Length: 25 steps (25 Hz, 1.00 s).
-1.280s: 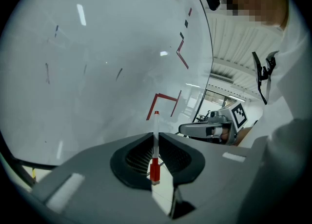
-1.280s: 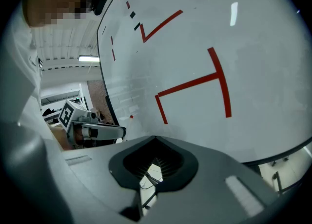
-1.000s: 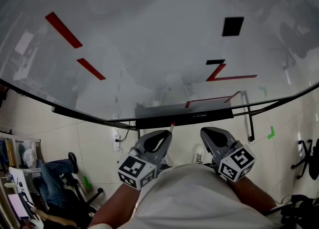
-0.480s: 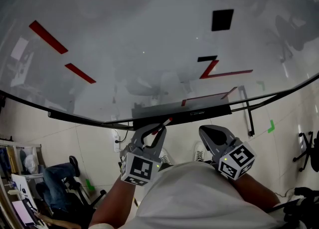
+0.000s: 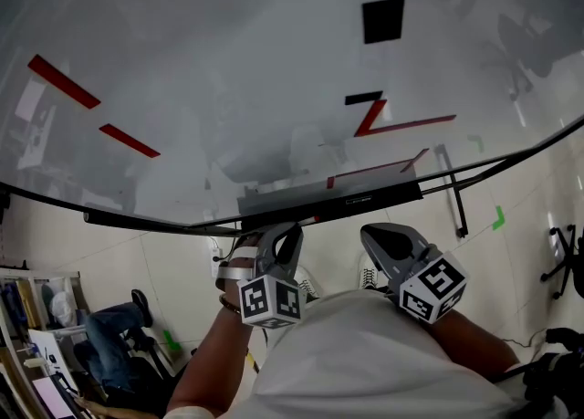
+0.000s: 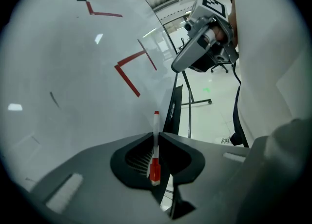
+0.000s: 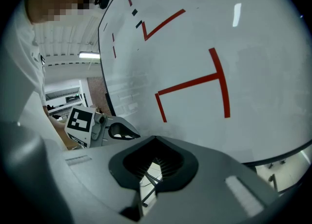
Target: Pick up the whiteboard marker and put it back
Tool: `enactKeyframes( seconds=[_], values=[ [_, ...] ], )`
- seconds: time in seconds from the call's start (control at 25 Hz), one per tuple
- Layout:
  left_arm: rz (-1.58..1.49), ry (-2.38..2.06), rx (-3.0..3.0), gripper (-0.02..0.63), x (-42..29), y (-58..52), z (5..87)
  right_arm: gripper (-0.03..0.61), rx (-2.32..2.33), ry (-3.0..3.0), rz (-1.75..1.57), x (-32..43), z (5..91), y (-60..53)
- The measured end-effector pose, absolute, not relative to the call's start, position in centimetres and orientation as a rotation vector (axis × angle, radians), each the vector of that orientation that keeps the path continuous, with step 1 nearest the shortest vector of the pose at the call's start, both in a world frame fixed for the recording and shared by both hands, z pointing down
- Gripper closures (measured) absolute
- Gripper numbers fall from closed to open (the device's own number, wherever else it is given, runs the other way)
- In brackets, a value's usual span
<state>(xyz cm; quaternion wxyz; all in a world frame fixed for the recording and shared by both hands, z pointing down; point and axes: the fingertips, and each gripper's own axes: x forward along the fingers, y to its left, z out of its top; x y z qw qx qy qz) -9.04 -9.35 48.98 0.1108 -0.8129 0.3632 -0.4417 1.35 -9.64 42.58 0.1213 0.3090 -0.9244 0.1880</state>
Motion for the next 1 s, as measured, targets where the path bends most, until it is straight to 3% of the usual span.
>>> enactKeyframes(
  seconds=[1.0],
  values=[
    [-1.522, 0.900, -2.284, 0.560, -8.9, -11.5, 55.1, 0.577, 0.912, -2.678, 0.570, 1.7, 43.2, -10.0]
  ],
)
